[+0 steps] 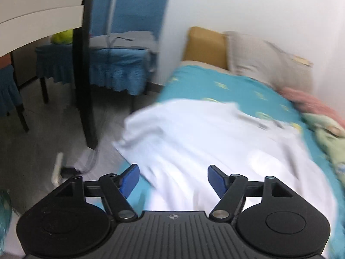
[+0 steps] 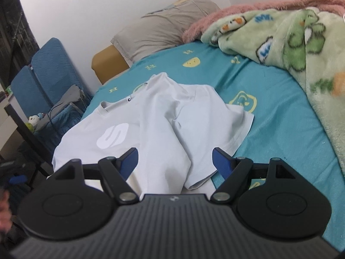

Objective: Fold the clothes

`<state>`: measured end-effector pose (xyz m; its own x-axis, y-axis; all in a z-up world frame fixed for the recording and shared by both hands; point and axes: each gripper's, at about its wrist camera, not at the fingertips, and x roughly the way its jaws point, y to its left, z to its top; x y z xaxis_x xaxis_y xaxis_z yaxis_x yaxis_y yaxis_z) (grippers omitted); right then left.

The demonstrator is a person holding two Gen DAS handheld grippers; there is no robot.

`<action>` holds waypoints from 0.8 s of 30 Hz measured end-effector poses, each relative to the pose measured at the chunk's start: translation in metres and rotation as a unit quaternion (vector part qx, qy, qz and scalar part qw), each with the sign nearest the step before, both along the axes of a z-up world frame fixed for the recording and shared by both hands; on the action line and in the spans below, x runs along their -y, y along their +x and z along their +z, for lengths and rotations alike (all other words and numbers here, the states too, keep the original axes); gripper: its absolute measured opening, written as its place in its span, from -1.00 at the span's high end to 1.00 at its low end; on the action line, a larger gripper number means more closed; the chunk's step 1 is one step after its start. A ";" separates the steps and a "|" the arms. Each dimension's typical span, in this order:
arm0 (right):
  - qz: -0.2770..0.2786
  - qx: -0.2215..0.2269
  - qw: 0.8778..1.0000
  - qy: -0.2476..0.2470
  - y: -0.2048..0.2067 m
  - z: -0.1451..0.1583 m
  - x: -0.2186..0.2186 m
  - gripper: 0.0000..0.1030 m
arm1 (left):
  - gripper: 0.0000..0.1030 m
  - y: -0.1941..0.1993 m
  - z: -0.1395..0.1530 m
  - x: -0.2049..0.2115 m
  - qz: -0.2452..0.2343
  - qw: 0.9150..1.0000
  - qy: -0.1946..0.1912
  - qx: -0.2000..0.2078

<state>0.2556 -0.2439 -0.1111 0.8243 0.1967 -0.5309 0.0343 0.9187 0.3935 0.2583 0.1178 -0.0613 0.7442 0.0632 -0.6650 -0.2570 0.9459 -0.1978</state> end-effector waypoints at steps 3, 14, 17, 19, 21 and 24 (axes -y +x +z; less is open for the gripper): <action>0.003 0.011 1.000 -0.012 -0.010 0.007 -0.002 -0.51 | -0.45 -0.036 0.017 0.029 -0.034 0.999 -0.016 0.008; -0.005 0.039 0.999 -0.031 -0.042 0.031 0.001 -0.47 | -0.60 -0.115 0.020 0.089 -0.089 0.994 0.033 0.052; -0.006 0.036 0.999 -0.026 -0.044 0.030 0.003 -0.47 | -0.62 -0.119 0.013 0.084 -0.094 0.994 0.035 0.050; -0.009 0.034 0.999 -0.019 -0.043 0.029 0.005 -0.47 | -0.62 -0.121 0.009 0.084 -0.096 0.994 0.033 0.044; -0.011 0.031 0.999 -0.013 -0.041 0.029 0.008 -0.47 | -0.62 -0.122 0.006 0.084 -0.098 0.994 0.031 0.038; -0.012 0.031 0.999 -0.016 -0.039 0.027 0.009 -0.47 | -0.63 -0.122 0.003 0.084 -0.100 0.994 0.033 0.035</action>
